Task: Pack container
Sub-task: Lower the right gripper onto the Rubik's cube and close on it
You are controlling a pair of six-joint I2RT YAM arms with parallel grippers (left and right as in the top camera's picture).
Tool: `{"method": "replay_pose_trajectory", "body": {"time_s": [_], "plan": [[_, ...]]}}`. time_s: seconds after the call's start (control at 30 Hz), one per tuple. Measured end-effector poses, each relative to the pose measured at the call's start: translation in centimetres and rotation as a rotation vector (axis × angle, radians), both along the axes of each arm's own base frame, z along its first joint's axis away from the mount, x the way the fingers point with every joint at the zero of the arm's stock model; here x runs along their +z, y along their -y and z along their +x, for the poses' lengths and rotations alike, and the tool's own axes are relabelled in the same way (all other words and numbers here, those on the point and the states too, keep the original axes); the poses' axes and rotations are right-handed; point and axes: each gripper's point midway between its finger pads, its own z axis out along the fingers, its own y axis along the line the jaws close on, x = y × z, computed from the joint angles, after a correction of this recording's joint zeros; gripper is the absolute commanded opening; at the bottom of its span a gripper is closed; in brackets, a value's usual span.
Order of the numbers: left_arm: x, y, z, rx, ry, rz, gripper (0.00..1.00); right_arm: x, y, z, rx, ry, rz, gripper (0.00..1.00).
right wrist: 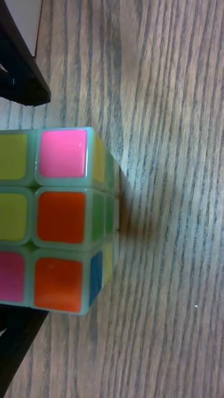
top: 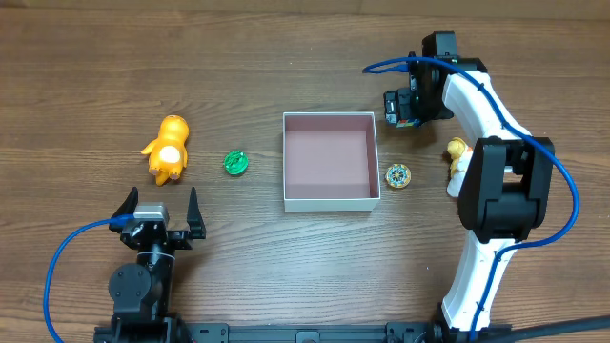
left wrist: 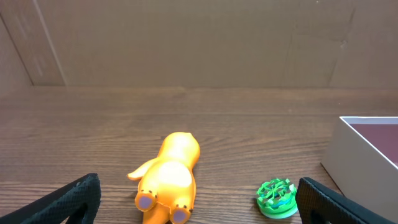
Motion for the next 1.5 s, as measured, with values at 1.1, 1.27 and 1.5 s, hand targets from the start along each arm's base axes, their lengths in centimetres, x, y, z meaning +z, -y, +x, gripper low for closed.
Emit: {"method": "replay_pose_trajectory", "body": {"time_s": [1.1,1.27,1.5], "plan": [[0.0,0.0,0.0,0.000,0.000,0.000,1.00,0.1,0.6,0.4,-0.006,0.018,-0.036,0.47],[0.0,0.0,0.0,0.000,0.000,0.000,1.00,0.3,0.6,0.3,-0.005,0.011,-0.036,0.37],[0.0,0.0,0.0,0.000,0.000,0.000,1.00,3.1,0.6,1.9,-0.006,0.050,-0.035,0.38]]}}
